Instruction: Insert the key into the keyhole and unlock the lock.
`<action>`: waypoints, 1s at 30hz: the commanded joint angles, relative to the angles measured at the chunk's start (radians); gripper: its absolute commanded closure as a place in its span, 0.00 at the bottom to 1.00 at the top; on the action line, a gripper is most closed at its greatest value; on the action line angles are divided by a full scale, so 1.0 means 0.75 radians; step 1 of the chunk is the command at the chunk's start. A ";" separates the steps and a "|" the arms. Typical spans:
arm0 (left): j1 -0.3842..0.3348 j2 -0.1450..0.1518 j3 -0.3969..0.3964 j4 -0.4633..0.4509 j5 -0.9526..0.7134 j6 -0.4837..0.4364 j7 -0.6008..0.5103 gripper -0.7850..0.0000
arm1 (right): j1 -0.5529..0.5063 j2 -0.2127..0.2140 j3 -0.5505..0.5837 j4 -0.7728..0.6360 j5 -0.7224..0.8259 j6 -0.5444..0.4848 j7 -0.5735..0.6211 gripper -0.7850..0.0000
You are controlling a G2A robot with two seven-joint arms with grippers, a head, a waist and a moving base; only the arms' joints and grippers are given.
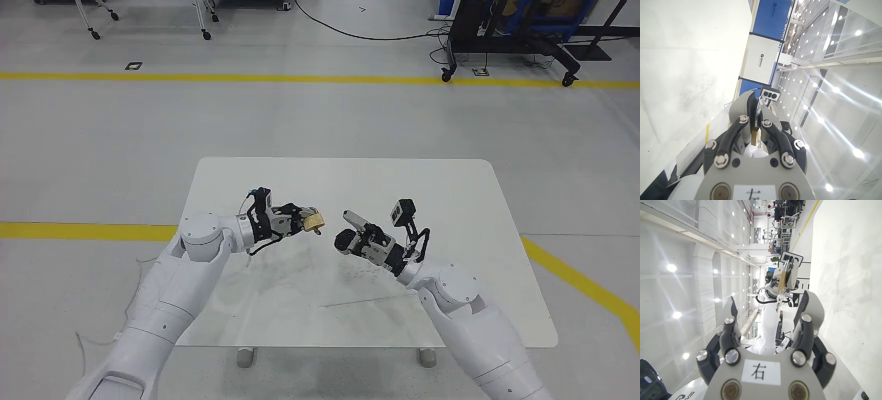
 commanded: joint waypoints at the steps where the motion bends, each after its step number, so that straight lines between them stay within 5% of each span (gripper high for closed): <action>1: -0.005 -0.001 0.005 0.005 0.009 -0.006 0.008 1.00 | 0.002 0.000 0.000 0.004 0.004 0.000 0.003 0.00; 8: -0.006 -0.003 0.027 -0.006 0.081 -0.032 0.062 1.00 | 0.003 0.000 -0.003 -0.001 -0.004 -0.001 0.003 0.00; 13: -0.002 -0.003 0.035 -0.019 0.107 -0.011 0.086 1.00 | -0.007 0.025 -0.050 -0.182 -0.790 -0.108 -0.138 0.02; 15: -0.006 -0.003 0.048 -0.023 0.143 0.016 0.107 1.00 | -0.045 0.032 -0.061 -0.259 -1.038 -0.063 -0.220 0.51; 18: -0.005 -0.006 0.062 -0.035 0.155 0.043 0.122 1.00 | -0.103 0.048 -0.089 -0.379 -1.511 0.017 -0.309 0.44; 21: -0.004 -0.007 0.065 -0.042 0.167 0.049 0.135 1.00 | -0.161 0.054 -0.147 -0.430 -1.996 0.191 -0.440 0.23; 26: 0.008 -0.005 0.061 -0.058 0.189 0.023 0.159 1.00 | -0.172 0.046 -0.214 -0.414 -2.156 0.236 -0.493 0.56; 30: 0.024 -0.003 0.060 -0.080 0.211 0.004 0.175 1.00 | -0.159 0.041 -0.245 -0.392 -2.225 0.223 -0.492 0.55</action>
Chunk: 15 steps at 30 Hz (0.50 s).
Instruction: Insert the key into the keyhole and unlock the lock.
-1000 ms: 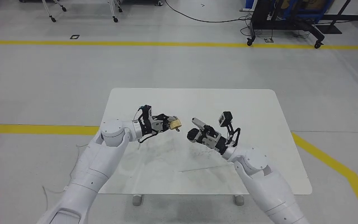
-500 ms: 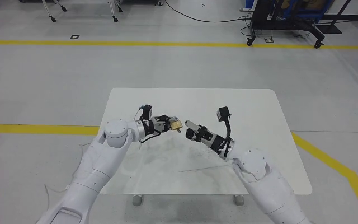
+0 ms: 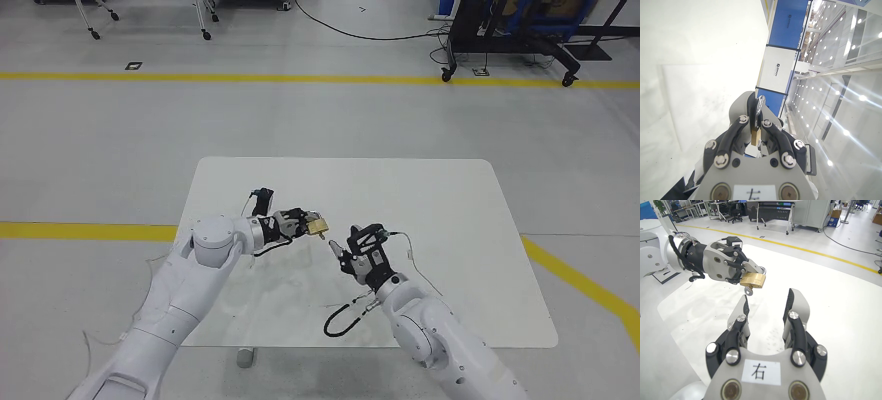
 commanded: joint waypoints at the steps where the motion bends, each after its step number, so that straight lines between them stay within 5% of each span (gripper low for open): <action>1: 0.006 0.001 0.003 -0.011 0.012 -0.008 0.003 1.00 | 0.006 -0.003 -0.017 0.008 -0.035 -0.013 -0.005 0.55; 10: 0.030 0.004 0.002 -0.047 0.051 -0.053 0.000 1.00 | 0.023 -0.008 -0.065 0.039 -0.147 -0.109 -0.020 0.51; 13: 0.037 0.006 0.001 -0.057 0.062 -0.065 -0.004 1.00 | 0.020 -0.011 -0.068 0.041 -0.163 -0.085 -0.037 0.58; 15: 0.041 0.006 0.000 -0.062 0.067 -0.068 -0.001 1.00 | 0.019 -0.014 -0.067 0.044 -0.146 -0.082 -0.043 0.75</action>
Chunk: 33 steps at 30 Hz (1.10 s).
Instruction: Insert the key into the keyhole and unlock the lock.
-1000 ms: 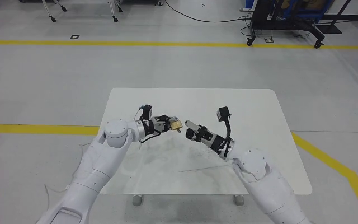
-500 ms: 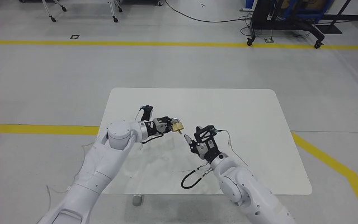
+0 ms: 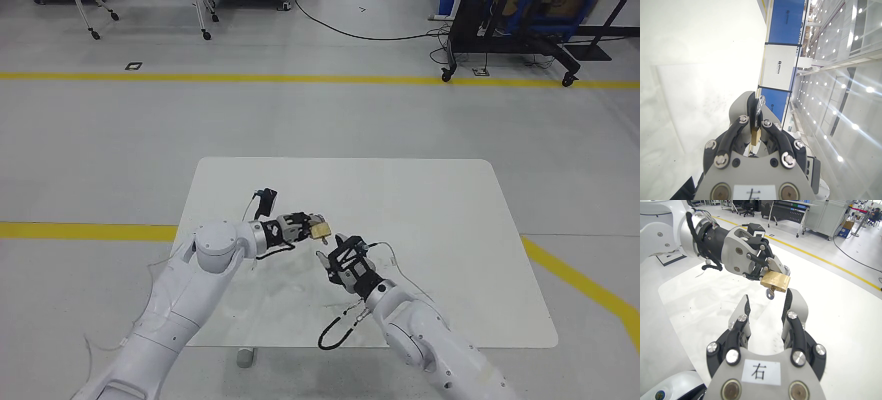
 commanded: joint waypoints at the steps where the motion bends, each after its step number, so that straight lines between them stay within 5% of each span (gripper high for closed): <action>1: 0.003 0.000 0.000 -0.005 0.005 -0.003 0.001 1.00 | 0.001 -0.003 0.002 0.005 0.025 0.000 0.000 0.79; 4: 0.006 0.001 -0.001 -0.008 0.007 -0.006 -0.001 1.00 | 0.009 -0.008 0.004 0.017 0.055 0.002 0.015 0.94; 12: 0.013 0.001 -0.008 -0.015 0.003 -0.019 -0.001 1.00 | 0.036 -0.024 0.005 0.047 0.156 0.003 0.029 0.91; 19: 0.020 0.002 -0.014 -0.024 0.002 -0.033 -0.009 1.00 | 0.038 -0.033 0.045 0.056 0.315 -0.013 0.012 1.00; 33: 0.038 0.006 -0.032 -0.040 0.004 -0.081 -0.024 1.00 | 0.045 -0.035 0.185 0.097 0.934 -0.263 0.134 1.00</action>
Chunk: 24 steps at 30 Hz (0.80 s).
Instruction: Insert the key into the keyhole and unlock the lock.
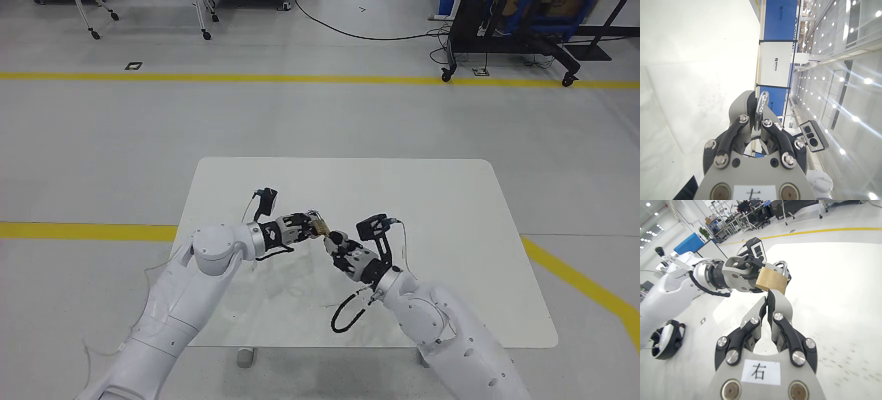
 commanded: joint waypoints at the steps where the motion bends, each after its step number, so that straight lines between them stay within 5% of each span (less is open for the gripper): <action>1: 0.003 0.001 -0.003 -0.002 0.000 -0.005 0.001 1.00 | 0.003 0.001 0.028 0.015 0.142 -0.051 0.034 1.00; 8: 0.008 0.001 -0.009 -0.007 0.000 -0.015 0.002 1.00 | 0.024 0.011 0.102 0.065 0.356 -0.140 0.136 1.00; 20: 0.008 0.001 -0.013 -0.004 -0.012 -0.027 -0.008 1.00 | -0.025 0.015 0.032 -0.042 -0.119 -0.038 -0.016 1.00; 24: 0.007 0.000 -0.016 0.001 -0.026 -0.028 -0.016 1.00 | -0.048 0.018 0.005 -0.087 -0.295 0.000 -0.048 0.81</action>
